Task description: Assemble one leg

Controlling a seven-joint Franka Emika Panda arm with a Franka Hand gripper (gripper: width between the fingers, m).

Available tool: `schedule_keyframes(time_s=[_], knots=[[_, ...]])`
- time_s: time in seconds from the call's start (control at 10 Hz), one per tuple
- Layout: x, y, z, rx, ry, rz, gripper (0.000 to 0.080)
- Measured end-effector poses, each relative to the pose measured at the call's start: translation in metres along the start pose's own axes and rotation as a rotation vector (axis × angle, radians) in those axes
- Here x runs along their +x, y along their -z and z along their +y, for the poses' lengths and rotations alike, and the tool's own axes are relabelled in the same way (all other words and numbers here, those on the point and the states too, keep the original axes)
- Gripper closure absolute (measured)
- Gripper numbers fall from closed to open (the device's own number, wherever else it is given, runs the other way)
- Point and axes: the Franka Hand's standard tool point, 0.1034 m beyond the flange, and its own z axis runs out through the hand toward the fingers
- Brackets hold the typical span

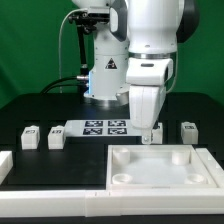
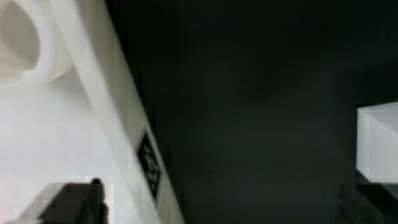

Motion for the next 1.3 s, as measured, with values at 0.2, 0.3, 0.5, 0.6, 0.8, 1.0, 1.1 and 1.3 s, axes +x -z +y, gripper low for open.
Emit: schedule_keyframes(time_s=[0.2,0.3,0.5,0.6,0.8,1.0,1.1,1.3], knots=[[0.001,0.0,-0.001,0.002,-0.201,0.002,0.015],[0.002,0.0,-0.001,0.005,-0.32,0.004,0.015],[0.003,-0.003,-0.01,0.019,-0.618,0.01,0.015],[0.008,-0.002,-0.019,0.019,-0.772,0.016,0.015],[0.025,0.002,-0.038,0.02,-1.012,0.028,0.015],[0.046,0.005,-0.056,0.051,-1.269,0.034,0.015],[0.057,0.006,-0.063,0.053,-1.274,0.037,0.015],[0.083,0.005,-0.084,0.068,-1.29,0.039,0.015]])
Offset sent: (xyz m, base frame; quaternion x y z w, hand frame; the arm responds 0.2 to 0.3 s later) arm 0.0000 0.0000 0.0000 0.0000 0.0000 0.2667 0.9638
